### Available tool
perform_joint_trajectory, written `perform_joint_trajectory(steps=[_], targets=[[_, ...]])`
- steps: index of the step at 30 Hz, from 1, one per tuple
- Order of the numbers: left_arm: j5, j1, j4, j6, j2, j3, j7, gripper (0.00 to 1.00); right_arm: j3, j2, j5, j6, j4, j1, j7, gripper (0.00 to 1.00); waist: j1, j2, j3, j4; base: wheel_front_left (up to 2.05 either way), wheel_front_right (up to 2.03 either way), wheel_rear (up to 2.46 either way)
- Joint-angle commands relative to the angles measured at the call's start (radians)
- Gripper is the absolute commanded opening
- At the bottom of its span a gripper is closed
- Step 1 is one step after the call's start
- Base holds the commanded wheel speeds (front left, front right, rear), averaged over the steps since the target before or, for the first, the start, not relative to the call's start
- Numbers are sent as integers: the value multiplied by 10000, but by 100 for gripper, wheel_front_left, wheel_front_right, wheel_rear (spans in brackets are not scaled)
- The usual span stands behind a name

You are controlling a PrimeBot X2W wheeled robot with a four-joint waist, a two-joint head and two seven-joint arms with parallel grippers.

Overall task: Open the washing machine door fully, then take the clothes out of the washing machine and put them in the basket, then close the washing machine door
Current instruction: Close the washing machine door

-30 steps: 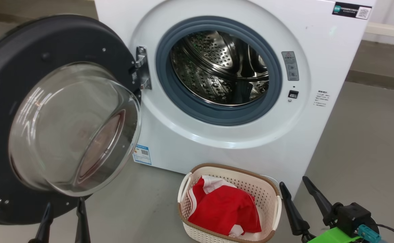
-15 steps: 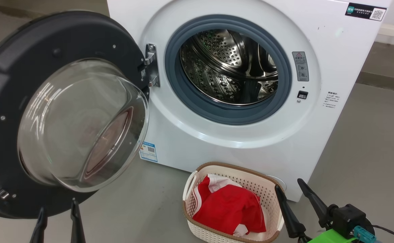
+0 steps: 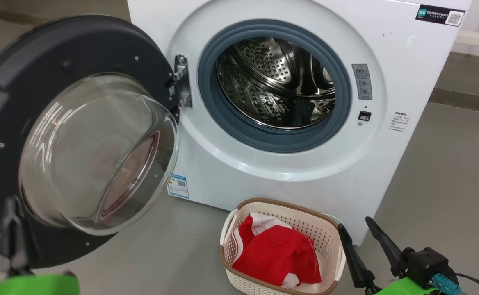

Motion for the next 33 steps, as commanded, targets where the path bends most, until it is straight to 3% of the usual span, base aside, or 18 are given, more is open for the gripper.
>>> perform_joint_trajectory(steps=[1,9,12,20,26,33], targets=[[-333,-1080,-376,74,183,610,101,0,141,-107,97,65,-239,-409,-65,100,0,0,-27,-38,0,0,0],[-1280,-3783,510,50,1324,1937,364,0,95,-207,71,65,-270,-369,-65,100,0,0,144,-366,0,0,0],[-1662,-4736,1428,13,1737,2456,199,0,124,-263,71,65,-258,-409,-65,100,0,0,236,-494,0,0,0],[-3389,-6706,4919,-223,2181,3848,111,0,203,-361,60,65,-213,-593,-65,100,0,0,347,-848,0,0,0],[-4831,-7940,7291,-456,2628,4621,1308,0,199,-444,59,65,-209,-576,-65,100,0,0,393,-997,0,0,0],[-5561,-8859,9080,-628,3379,4645,3267,0,211,-489,120,65,-172,-586,-65,100,0,0,443,-1077,0,0,0]])
